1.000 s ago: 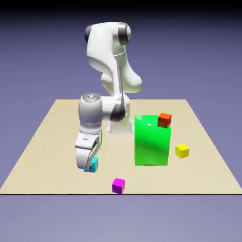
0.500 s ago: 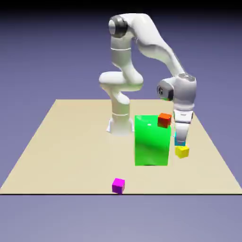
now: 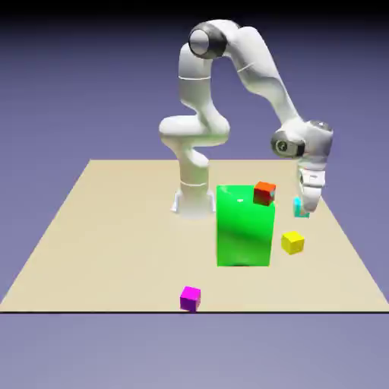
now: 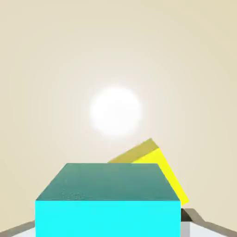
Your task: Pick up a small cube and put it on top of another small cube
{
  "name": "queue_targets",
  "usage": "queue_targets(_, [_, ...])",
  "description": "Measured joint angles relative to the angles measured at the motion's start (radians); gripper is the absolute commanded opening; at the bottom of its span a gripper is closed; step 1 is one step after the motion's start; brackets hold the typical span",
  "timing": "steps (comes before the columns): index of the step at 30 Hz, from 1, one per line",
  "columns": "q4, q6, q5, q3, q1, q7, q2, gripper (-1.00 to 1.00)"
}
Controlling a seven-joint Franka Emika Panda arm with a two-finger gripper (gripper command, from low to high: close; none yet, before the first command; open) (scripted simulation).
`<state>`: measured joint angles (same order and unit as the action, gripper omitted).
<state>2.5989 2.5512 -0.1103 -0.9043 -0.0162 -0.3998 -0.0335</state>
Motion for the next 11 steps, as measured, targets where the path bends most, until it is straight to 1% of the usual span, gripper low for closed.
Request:
queue_targets(1, [-0.001,0.016,-0.044,0.028,0.057,-0.031,-0.027,-1.00])
queue_targets(8, [-0.012,0.128,-0.349,0.222,0.185,-0.250,-0.220,-1.00])
queue_targets(9, [-0.012,0.135,-0.368,0.235,0.194,-0.264,-0.232,1.00])
queue_targets(11, [-0.012,0.136,-0.369,0.235,0.194,-0.265,-0.232,1.00])
